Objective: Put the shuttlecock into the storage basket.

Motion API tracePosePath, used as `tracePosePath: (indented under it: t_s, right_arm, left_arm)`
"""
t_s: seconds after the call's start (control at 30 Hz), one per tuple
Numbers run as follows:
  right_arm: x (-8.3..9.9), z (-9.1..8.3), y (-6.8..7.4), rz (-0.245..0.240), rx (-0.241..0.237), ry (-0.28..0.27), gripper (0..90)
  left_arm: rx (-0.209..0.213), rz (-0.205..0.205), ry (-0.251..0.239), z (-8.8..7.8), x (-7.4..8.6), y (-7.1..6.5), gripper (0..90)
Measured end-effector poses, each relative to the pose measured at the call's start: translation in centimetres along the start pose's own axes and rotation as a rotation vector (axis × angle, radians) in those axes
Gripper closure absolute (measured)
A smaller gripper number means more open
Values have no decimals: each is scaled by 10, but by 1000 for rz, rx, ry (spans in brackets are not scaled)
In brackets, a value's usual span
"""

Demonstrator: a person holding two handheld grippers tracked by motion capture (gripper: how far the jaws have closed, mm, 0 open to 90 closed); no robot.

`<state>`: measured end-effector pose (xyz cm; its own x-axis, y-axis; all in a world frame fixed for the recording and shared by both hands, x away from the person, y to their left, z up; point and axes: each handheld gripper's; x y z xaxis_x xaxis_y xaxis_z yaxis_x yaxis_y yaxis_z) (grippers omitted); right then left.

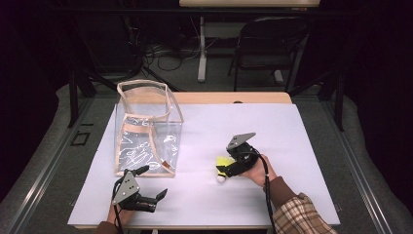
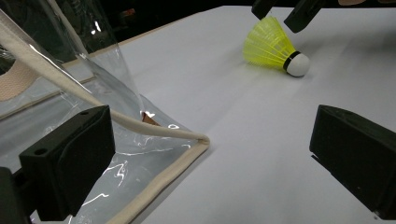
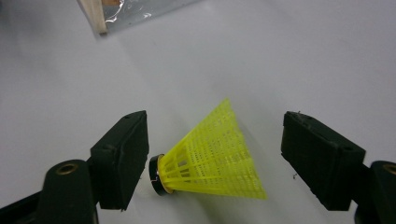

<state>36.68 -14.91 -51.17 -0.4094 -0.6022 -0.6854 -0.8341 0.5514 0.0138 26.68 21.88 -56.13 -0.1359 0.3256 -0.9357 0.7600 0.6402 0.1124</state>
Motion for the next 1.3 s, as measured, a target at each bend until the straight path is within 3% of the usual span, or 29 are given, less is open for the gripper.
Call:
tracePosePath:
  t_s: [0.63, 1.03, 1.3]
  right_arm:
    - [2, 8, -6, 38, -19, 61, 561]
    - [-2, 4, -5, 39, -9, 39, 714]
    - [-2, 0, -5, 84, -10, 7, 828]
  left_arm:
    - [-3, -1, 3, 0, 0, 0, 1]
    - [-8, -4, 1, 0, 0, 0, 1]
    - [-11, -3, 2, 0, 0, 0, 1]
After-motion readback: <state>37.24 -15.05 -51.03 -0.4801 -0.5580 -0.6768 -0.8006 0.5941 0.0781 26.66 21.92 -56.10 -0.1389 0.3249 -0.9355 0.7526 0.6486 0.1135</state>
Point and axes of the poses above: each handheld gripper's, and its own axes: z roughly forward along the jaws, x roughly out of its underside, y roughly to its left, and after that the axes turned 1 degree about y, right-handed
